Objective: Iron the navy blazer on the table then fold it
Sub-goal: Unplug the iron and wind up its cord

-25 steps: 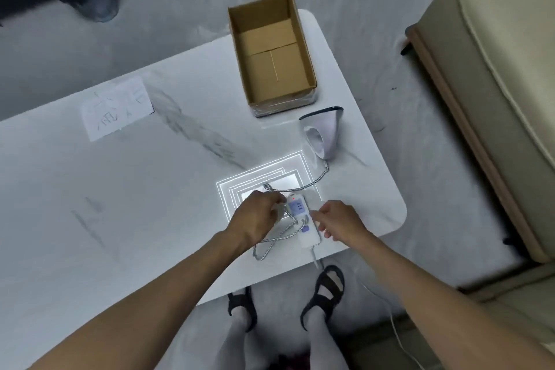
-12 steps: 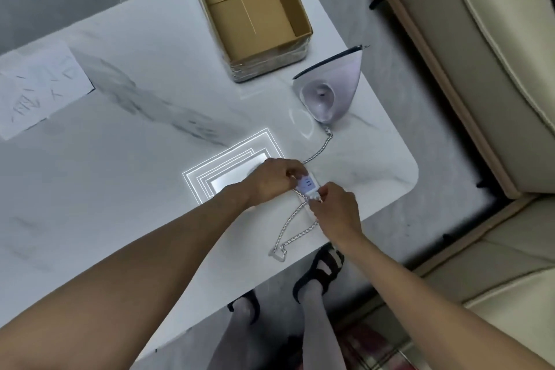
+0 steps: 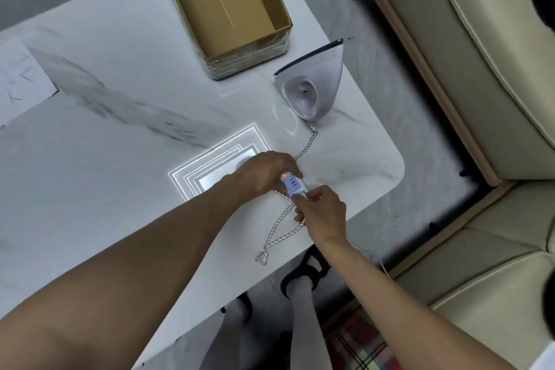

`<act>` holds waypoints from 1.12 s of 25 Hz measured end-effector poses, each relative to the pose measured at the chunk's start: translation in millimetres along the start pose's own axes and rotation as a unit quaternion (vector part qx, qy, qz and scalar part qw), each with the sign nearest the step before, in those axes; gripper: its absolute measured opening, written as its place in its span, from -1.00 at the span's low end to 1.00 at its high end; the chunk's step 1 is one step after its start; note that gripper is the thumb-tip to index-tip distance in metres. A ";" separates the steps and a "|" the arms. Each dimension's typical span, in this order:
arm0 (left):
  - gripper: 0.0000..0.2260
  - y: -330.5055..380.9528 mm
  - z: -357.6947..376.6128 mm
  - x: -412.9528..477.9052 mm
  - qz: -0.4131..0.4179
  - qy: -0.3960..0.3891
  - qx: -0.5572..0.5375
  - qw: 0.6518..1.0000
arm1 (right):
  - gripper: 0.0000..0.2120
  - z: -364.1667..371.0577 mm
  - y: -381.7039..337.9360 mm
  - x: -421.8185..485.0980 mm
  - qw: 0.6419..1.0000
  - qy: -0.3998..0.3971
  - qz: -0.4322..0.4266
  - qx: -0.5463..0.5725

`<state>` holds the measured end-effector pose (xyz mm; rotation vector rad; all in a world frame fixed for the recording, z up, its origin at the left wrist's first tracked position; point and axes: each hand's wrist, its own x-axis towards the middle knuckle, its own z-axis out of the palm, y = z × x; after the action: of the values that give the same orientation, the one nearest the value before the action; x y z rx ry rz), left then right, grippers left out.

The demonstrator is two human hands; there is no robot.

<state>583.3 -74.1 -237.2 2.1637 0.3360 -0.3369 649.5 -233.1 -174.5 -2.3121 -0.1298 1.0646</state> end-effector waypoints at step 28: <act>-0.67 16.5 -3.0 2.7 -0.017 -0.002 0.082 0.996 | -0.76 1.7 -3.7 -1.7 0.949 -0.001 -0.131 -0.286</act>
<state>592.1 -80.6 -224.3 2.3194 0.3550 -0.3995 647.7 -229.8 -172.3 -2.6893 -0.8211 0.9801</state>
